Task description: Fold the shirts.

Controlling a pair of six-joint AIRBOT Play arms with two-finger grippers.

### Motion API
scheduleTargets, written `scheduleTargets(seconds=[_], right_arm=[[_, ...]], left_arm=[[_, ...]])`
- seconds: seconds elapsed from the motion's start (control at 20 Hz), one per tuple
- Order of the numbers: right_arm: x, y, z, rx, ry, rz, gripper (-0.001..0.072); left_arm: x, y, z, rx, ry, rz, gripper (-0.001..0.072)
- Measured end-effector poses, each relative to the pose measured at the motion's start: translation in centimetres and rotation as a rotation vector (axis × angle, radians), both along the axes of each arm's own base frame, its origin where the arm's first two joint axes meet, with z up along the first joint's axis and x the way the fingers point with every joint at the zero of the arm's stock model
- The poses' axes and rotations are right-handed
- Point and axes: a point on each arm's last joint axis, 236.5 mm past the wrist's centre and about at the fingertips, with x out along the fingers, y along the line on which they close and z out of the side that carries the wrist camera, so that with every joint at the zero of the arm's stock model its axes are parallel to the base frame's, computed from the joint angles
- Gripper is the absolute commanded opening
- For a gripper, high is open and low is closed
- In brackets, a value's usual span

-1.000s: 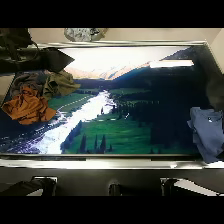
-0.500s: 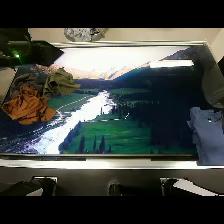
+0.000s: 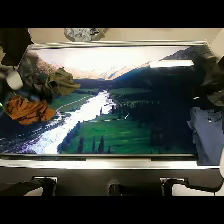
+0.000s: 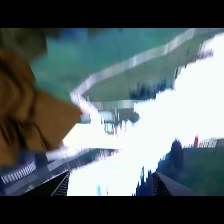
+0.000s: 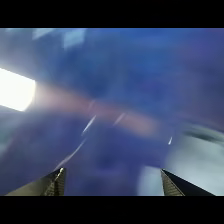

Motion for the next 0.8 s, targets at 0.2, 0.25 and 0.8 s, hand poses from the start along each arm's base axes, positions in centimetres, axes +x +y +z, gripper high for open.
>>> scheduleTargets(seconds=[0.2,0.25,0.8], right_arm=[[-0.6,6.1,-3.1,0.046,0.122,0.134,0.0679],[-0.8,6.7,-3.4,0.049,0.137,0.147,0.0679],[-1.3,8.5,-4.2,0.054,0.175,0.188,0.0679]], left_arm=[[-4.0,-1.9,-5.7,-0.107,0.086,0.009,0.0617],[-4.5,-2.1,-6.3,-0.125,0.094,0.014,0.0617],[-5.5,-3.0,-7.9,-0.174,0.104,0.024,0.0618]])
